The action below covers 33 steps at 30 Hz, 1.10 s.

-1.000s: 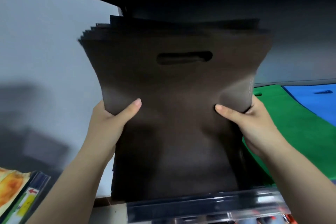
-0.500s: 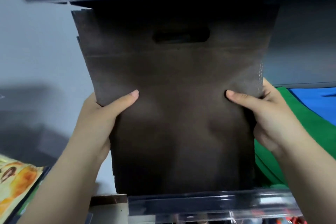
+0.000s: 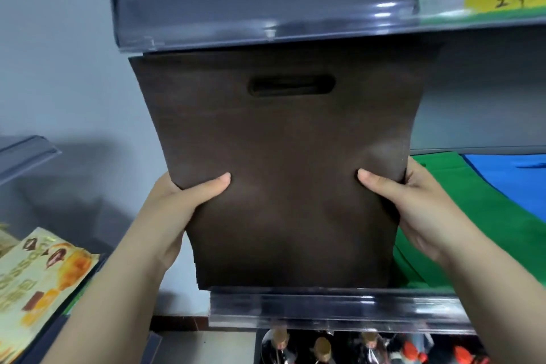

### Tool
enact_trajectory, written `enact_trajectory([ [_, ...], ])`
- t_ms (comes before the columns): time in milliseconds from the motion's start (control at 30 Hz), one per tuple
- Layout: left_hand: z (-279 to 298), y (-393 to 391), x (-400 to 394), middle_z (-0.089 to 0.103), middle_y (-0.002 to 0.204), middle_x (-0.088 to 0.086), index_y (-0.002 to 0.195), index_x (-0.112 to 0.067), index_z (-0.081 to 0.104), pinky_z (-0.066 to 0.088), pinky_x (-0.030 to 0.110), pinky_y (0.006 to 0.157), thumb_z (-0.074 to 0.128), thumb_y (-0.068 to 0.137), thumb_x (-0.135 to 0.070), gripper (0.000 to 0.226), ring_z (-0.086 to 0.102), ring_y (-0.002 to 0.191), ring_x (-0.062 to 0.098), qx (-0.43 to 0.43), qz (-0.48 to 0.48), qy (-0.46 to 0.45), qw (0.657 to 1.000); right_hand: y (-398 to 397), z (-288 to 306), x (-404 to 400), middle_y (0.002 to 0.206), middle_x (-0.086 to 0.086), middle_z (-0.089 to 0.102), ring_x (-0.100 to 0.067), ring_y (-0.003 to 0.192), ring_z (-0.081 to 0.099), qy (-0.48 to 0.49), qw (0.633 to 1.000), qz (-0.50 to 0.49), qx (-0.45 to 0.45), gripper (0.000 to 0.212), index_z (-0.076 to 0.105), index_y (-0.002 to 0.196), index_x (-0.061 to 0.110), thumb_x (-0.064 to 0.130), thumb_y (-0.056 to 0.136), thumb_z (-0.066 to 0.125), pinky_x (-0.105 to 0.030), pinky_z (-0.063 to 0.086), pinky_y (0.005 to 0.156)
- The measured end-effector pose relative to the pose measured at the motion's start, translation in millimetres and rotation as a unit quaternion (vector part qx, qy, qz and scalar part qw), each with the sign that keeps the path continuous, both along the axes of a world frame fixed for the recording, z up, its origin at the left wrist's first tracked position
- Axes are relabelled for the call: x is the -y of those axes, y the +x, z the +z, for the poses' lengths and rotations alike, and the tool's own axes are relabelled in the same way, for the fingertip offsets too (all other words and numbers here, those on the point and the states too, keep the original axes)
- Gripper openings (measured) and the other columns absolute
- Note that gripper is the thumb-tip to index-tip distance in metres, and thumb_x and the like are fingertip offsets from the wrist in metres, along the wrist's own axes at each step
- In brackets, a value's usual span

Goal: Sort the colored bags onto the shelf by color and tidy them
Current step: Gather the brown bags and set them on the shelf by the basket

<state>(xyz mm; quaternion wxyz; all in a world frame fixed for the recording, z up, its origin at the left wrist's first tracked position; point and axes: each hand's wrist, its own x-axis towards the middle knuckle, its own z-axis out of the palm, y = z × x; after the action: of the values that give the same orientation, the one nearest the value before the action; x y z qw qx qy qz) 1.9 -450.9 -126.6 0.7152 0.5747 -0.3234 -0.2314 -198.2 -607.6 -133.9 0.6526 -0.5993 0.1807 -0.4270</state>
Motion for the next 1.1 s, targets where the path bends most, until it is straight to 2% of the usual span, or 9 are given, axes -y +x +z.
enact_trajectory([
  [133, -10, -14, -11, 0.073, 0.093, -0.011, 0.093, -0.024, 0.069, 0.048, 0.022, 0.076, 0.076, 0.057, -0.023, 0.037, 0.069, 0.089, 0.006, 0.015, 0.079, -0.035, 0.996, -7, -5, -16, 0.092, 0.004, 0.074, -0.008, 0.085, 0.069, -0.021, 0.999, -0.020, 0.026, 0.042, 0.065, 0.098, 0.016, 0.014, 0.057, 0.072, -0.017, 0.053, 0.068],
  [200, -10, -22, -17, 0.073, 0.090, -0.016, 0.091, -0.027, 0.067, 0.048, 0.017, 0.072, 0.083, 0.061, -0.016, 0.036, 0.068, 0.087, 0.003, 0.032, 0.096, -0.046, 0.994, -10, -7, -23, 0.091, 0.005, 0.074, -0.009, 0.086, 0.069, -0.035, 0.998, -0.034, 0.035, 0.033, 0.066, 0.096, 0.017, 0.006, 0.065, 0.071, -0.018, 0.054, 0.070],
  [267, -12, -30, -20, 0.071, 0.083, -0.023, 0.087, -0.030, 0.065, 0.047, 0.015, 0.069, 0.080, 0.072, -0.012, 0.027, 0.066, 0.081, -0.004, 0.045, 0.115, -0.054, 0.991, -12, -8, -31, 0.092, 0.007, 0.074, -0.009, 0.089, 0.068, -0.071, 0.996, -0.059, 0.019, 0.029, 0.066, 0.094, 0.020, -0.003, 0.076, 0.067, -0.021, 0.054, 0.077],
  [367, -16, -38, -21, 0.065, 0.072, -0.034, 0.083, -0.035, 0.060, 0.044, 0.016, 0.069, 0.073, 0.079, -0.016, 0.024, 0.062, 0.072, -0.014, 0.072, 0.129, -0.046, 0.988, -11, -10, -40, 0.095, 0.014, 0.073, -0.006, 0.093, 0.067, -0.119, 0.989, -0.090, -0.003, 0.030, 0.066, 0.096, 0.024, -0.001, 0.081, 0.068, -0.022, 0.052, 0.083],
  [433, -17, -37, -20, 0.065, 0.074, -0.034, 0.085, -0.037, 0.058, 0.043, 0.016, 0.070, 0.074, 0.079, -0.017, 0.026, 0.061, 0.073, -0.015, 0.067, 0.120, -0.046, 0.989, -11, -12, -41, 0.096, 0.015, 0.072, -0.005, 0.095, 0.066, -0.110, 0.990, -0.088, 0.000, 0.030, 0.065, 0.098, 0.025, 0.003, 0.079, 0.072, -0.023, 0.052, 0.085],
  [567, -25, -26, -14, 0.066, 0.090, -0.025, 0.090, -0.035, 0.059, 0.044, 0.013, 0.070, 0.081, 0.072, -0.013, 0.036, 0.062, 0.086, -0.006, 0.038, 0.095, -0.040, 0.994, -7, -22, -34, 0.092, 0.013, 0.073, -0.006, 0.092, 0.067, -0.070, 0.994, -0.085, -0.028, 0.029, 0.067, 0.096, 0.023, 0.000, 0.079, 0.069, -0.027, 0.049, 0.087],
  [700, -15, -16, -1, 0.064, 0.083, -0.026, 0.084, -0.036, 0.059, 0.045, 0.007, 0.061, 0.075, 0.077, -0.013, 0.029, 0.062, 0.074, -0.011, 0.059, 0.097, -0.034, 0.993, 7, -10, -25, 0.096, 0.007, 0.071, -0.011, 0.090, 0.066, -0.072, 0.991, -0.112, -0.032, 0.030, 0.065, 0.100, 0.019, -0.004, 0.081, 0.066, -0.025, 0.051, 0.084],
  [867, -4, 3, 19, 0.066, 0.087, -0.019, 0.087, -0.033, 0.062, 0.048, 0.014, 0.066, 0.075, 0.078, -0.013, 0.025, 0.064, 0.076, -0.005, 0.086, 0.104, -0.024, 0.991, 26, 3, -7, 0.095, 0.002, 0.070, -0.015, 0.087, 0.066, -0.055, 0.992, -0.111, -0.040, 0.030, 0.064, 0.096, 0.020, -0.005, 0.081, 0.066, -0.028, 0.053, 0.083],
  [1100, -5, 42, 52, 0.070, 0.094, -0.010, 0.096, -0.026, 0.066, 0.052, 0.026, 0.079, 0.077, 0.077, -0.014, 0.025, 0.067, 0.089, 0.010, 0.087, 0.109, -0.015, 0.990, 62, 8, 26, 0.094, 0.001, 0.070, -0.019, 0.087, 0.067, -0.012, 0.992, -0.122, -0.032, 0.029, 0.062, 0.098, 0.017, -0.004, 0.080, 0.067, -0.030, 0.055, 0.081],
])
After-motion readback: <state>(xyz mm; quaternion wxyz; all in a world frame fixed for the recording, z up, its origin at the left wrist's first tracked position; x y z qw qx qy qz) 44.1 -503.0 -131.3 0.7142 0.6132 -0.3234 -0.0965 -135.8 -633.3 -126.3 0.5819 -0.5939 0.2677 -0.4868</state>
